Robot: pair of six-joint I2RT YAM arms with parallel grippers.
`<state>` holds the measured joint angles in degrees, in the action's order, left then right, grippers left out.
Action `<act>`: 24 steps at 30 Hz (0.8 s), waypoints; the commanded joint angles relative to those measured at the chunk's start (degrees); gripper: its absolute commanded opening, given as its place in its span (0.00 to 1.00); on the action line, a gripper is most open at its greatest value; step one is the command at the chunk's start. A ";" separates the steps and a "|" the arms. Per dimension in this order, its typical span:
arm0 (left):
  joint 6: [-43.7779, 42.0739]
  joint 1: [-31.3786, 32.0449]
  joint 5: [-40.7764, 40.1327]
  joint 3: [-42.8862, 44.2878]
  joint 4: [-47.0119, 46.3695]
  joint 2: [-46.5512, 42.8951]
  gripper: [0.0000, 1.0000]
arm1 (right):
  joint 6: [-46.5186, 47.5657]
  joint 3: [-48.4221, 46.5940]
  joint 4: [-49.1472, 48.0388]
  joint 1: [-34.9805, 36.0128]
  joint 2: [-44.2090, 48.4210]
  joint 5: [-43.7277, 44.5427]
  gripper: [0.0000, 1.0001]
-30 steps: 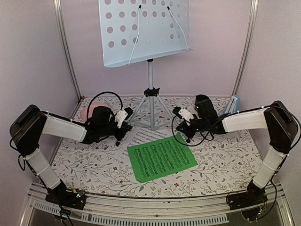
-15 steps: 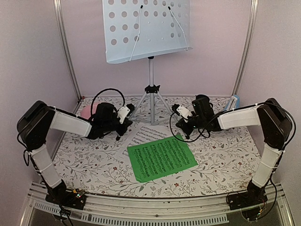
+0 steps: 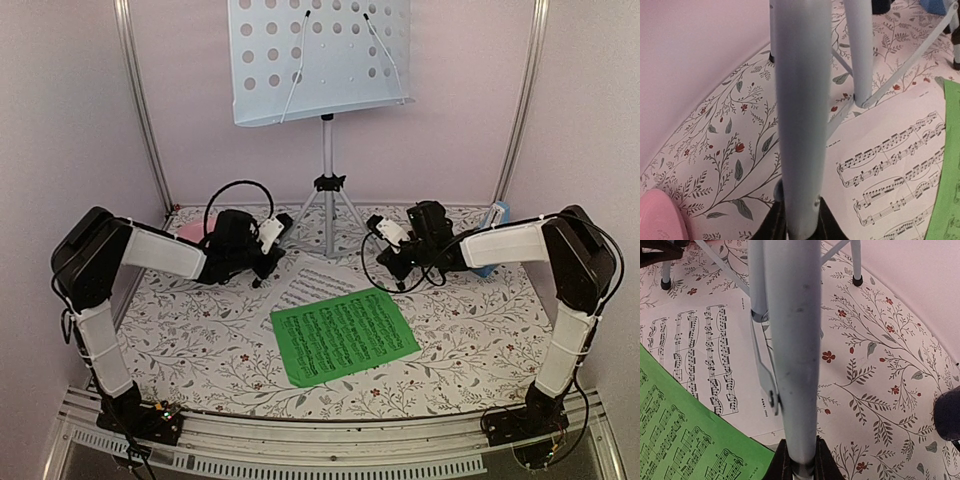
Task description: Set up the instrument practice props
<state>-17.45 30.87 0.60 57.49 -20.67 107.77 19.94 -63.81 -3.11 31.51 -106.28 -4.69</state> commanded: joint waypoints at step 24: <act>17.12 16.03 2.99 0.00 10.42 -0.92 0.56 | -4.87 -2.29 11.22 1.90 -0.48 2.52 0.04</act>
<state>-3.99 46.28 0.36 50.57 -13.23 100.20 17.52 -66.17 1.39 32.71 -106.52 -2.02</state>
